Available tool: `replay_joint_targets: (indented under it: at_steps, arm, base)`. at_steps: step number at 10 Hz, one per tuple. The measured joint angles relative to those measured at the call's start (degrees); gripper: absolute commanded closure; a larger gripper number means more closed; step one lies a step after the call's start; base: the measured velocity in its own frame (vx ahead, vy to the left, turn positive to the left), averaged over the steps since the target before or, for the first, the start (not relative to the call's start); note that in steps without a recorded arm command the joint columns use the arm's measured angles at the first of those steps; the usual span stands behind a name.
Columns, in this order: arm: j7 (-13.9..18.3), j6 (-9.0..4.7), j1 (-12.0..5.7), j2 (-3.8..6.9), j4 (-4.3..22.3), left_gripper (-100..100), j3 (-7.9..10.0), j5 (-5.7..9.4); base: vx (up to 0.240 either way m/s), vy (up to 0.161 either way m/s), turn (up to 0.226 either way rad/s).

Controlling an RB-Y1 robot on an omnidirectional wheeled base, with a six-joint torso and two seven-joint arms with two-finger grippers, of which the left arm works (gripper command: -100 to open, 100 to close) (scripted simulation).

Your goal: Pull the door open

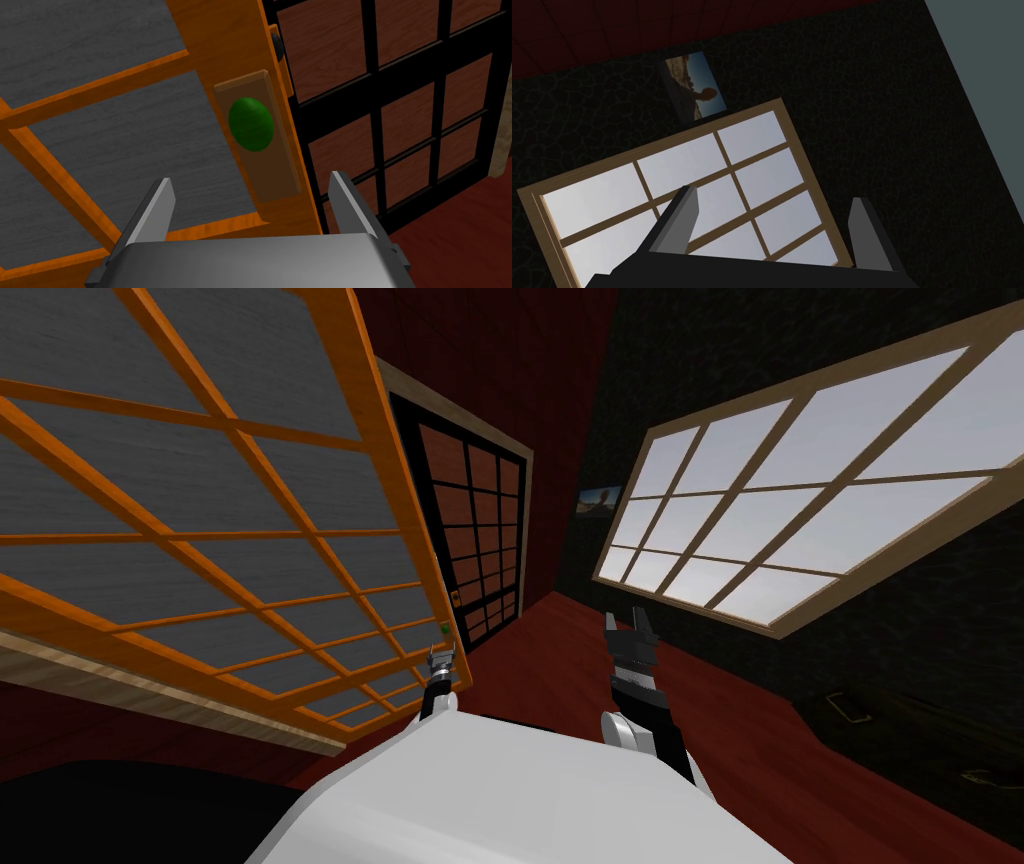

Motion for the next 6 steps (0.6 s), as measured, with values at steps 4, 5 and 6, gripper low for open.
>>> replay_joint_targets:
  at_steps: [4, 5, 6]
  arm:
    - [5.55, -0.2, -0.16, -0.52, -0.41, -100, -1.1, 2.52]
    - [6.68, -0.11, -0.07, -0.64, -0.75, -100, -1.34, 3.13]
    - [7.79, -0.18, -0.16, -0.73, -0.71, -100, -1.6, 3.66]
  base:
    - [-0.07, 0.005, -0.055]
    - [-0.069, 0.001, -0.034]
    - [-0.069, 0.004, -0.059]
